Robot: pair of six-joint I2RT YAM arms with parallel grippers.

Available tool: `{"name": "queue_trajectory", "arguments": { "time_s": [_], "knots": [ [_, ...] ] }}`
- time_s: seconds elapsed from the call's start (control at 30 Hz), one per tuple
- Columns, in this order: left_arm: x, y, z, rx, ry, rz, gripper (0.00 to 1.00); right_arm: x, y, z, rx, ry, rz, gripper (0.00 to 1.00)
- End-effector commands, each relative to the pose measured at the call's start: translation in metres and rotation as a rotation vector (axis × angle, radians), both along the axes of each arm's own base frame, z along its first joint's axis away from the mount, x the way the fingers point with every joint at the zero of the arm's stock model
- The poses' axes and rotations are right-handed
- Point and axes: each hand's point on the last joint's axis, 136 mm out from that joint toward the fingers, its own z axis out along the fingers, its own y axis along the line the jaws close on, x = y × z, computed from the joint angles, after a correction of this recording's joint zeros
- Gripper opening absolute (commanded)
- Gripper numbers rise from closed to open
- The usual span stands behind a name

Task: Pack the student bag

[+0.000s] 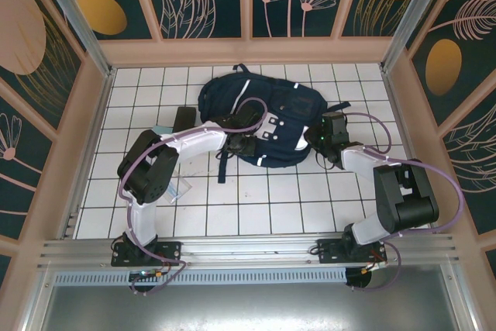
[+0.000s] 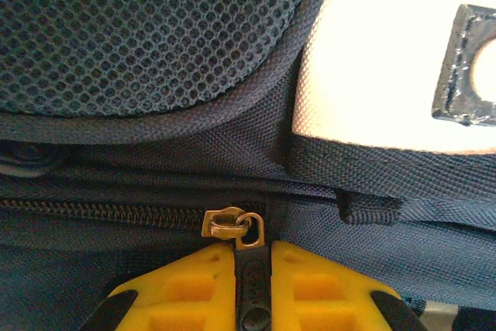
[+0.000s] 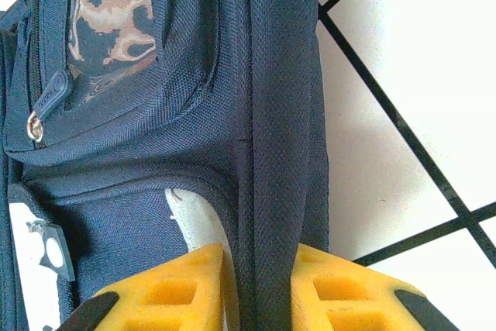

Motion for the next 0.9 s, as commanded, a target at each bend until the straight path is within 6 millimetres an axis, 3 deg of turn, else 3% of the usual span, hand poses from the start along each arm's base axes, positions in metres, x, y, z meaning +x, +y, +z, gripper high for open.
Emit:
{"name": "queue_trajectory", "arguments": {
  "time_s": [0.0, 0.13, 0.17, 0.2, 0.4, 0.6, 0.67, 0.73, 0.87],
  "knots": [
    [-0.001, 0.022, 0.013, 0.099, -0.013, 0.002, 0.15, 0.001, -0.003, 0.001, -0.039, -0.013, -0.003, 0.23],
    [0.004, 0.018, 0.039, 0.068, -0.056, -0.009, 0.13, 0.002, -0.003, 0.001, -0.045, -0.014, 0.000, 0.24],
    [0.005, 0.017, 0.041, 0.057, -0.057, -0.013, 0.11, 0.003, -0.003, 0.001, -0.045, -0.015, 0.001, 0.24],
    [0.006, 0.014, 0.043, 0.048, -0.063, -0.020, 0.01, 0.002, -0.003, 0.001, -0.046, -0.014, 0.001, 0.24],
    [0.018, 0.023, 0.039, 0.079, -0.077, -0.010, 0.00, 0.002, -0.004, 0.001, -0.051, -0.012, -0.001, 0.24],
    [0.027, 0.047, 0.043, 0.116, -0.094, 0.022, 0.00, 0.004, -0.013, 0.002, -0.086, -0.013, -0.013, 0.24],
    [0.032, 0.063, 0.038, 0.156, -0.092, 0.045, 0.00, 0.006, -0.019, 0.002, -0.109, -0.010, -0.020, 0.18],
    [0.034, 0.075, 0.032, 0.169, -0.082, 0.059, 0.00, 0.007, -0.027, 0.001, -0.129, -0.006, -0.031, 0.01],
    [0.037, 0.087, 0.026, 0.146, -0.076, 0.049, 0.00, 0.010, -0.042, 0.002, -0.156, -0.007, -0.044, 0.00]
  ]
}}
